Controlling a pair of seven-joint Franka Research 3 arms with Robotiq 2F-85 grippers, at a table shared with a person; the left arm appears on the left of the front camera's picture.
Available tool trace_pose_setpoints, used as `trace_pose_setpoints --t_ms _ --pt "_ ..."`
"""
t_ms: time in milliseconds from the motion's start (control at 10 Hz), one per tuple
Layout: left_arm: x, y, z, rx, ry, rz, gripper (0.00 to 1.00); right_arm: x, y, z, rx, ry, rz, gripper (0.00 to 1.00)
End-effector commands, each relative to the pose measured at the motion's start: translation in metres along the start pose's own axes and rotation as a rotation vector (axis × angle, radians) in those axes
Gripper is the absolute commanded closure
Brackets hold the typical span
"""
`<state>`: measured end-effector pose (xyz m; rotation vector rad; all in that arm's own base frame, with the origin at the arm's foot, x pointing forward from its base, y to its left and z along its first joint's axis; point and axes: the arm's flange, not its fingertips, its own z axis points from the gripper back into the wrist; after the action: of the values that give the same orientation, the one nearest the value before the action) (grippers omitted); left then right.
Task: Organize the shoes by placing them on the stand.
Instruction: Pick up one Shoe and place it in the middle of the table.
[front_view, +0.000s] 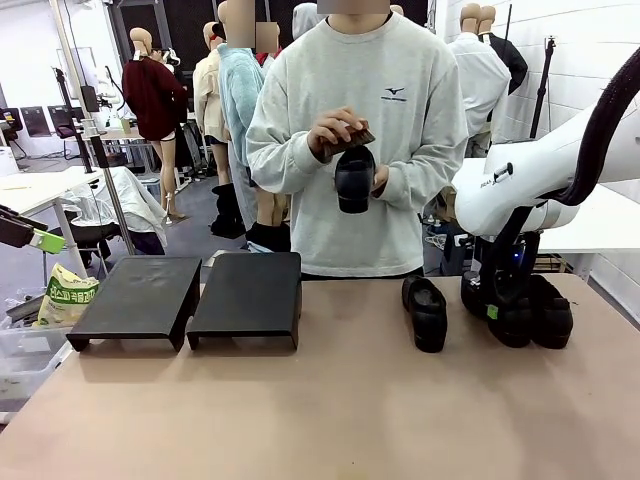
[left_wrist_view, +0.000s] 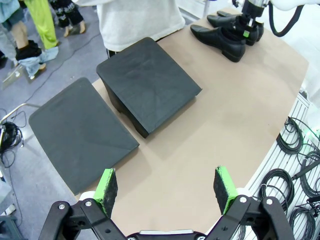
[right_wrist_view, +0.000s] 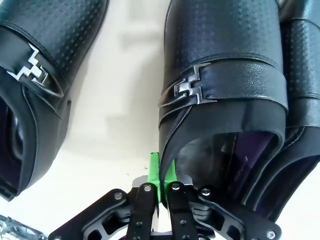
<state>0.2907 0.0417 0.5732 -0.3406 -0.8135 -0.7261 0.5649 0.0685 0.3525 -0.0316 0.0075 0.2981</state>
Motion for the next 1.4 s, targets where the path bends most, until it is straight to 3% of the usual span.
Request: trace_pose_setpoints --t_ms 0,200,400,600,700,1000,1100,1300 --pt "-0.001 0.0 0.0 -0.004 0.003 -0.004 0.0 -0.003 -0.002 0.014 -0.03 0.01 -0.046 1.0" --pt "-0.001 0.0 0.0 -0.004 0.003 -0.004 0.0 -0.04 0.002 0.056 -0.035 -0.011 -0.097 1.0" --pt "-0.001 0.0 0.0 -0.004 0.003 -0.004 0.0 -0.079 0.009 0.082 -0.037 0.028 -0.136 1.0" --pt "-0.001 0.0 0.0 -0.004 0.003 -0.004 0.0 -0.12 0.028 0.096 0.008 0.056 -0.035 1.0" --pt "-0.001 0.0 0.0 -0.004 0.003 -0.004 0.0 -0.079 0.007 0.086 -0.013 0.036 -0.104 1.0" --pt "-0.001 0.0 0.0 -0.004 0.003 -0.004 0.0 -0.079 0.007 0.086 -0.013 0.036 -0.104 1.0" --pt "-0.001 0.0 0.0 -0.004 0.003 -0.004 0.0 -0.094 0.012 0.086 -0.007 0.053 -0.092 1.0" --pt "-0.001 0.0 0.0 -0.004 0.003 -0.004 0.0 -0.126 0.063 0.116 -0.108 0.079 -0.238 1.0"
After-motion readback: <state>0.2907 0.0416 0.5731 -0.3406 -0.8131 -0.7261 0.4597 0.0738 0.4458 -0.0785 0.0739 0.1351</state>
